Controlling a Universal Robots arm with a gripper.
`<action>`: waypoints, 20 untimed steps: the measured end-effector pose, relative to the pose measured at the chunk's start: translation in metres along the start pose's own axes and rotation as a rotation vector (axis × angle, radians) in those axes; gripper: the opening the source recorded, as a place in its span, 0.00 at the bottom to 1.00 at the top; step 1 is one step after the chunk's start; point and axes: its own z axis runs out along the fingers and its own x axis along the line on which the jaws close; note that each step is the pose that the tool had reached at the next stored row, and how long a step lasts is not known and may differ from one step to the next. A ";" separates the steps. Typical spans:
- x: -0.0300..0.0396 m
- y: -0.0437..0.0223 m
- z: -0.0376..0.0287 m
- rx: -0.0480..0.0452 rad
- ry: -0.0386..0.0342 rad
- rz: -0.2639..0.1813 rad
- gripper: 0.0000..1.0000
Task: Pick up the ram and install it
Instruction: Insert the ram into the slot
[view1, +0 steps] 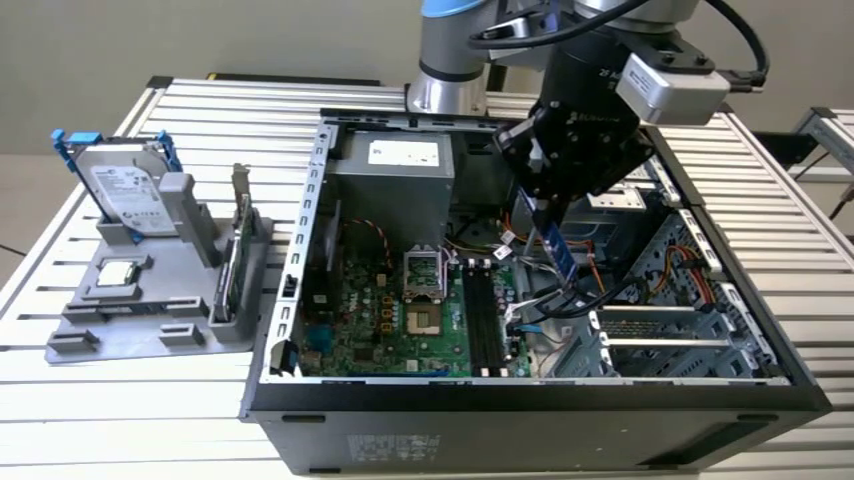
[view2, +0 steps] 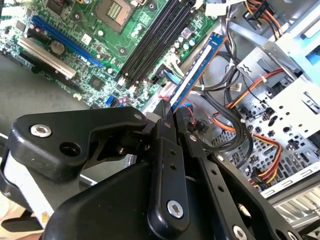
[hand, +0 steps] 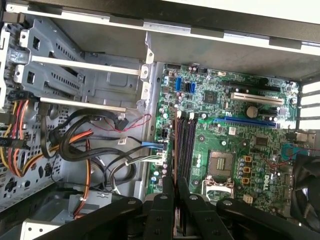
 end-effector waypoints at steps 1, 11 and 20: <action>0.0000 0.0000 0.0002 -0.0005 -0.0001 0.000 0.00; 0.0001 -0.0003 0.0022 -0.0086 -0.0008 0.000 0.00; 0.0002 -0.0005 0.0046 -0.0184 -0.0018 0.001 0.00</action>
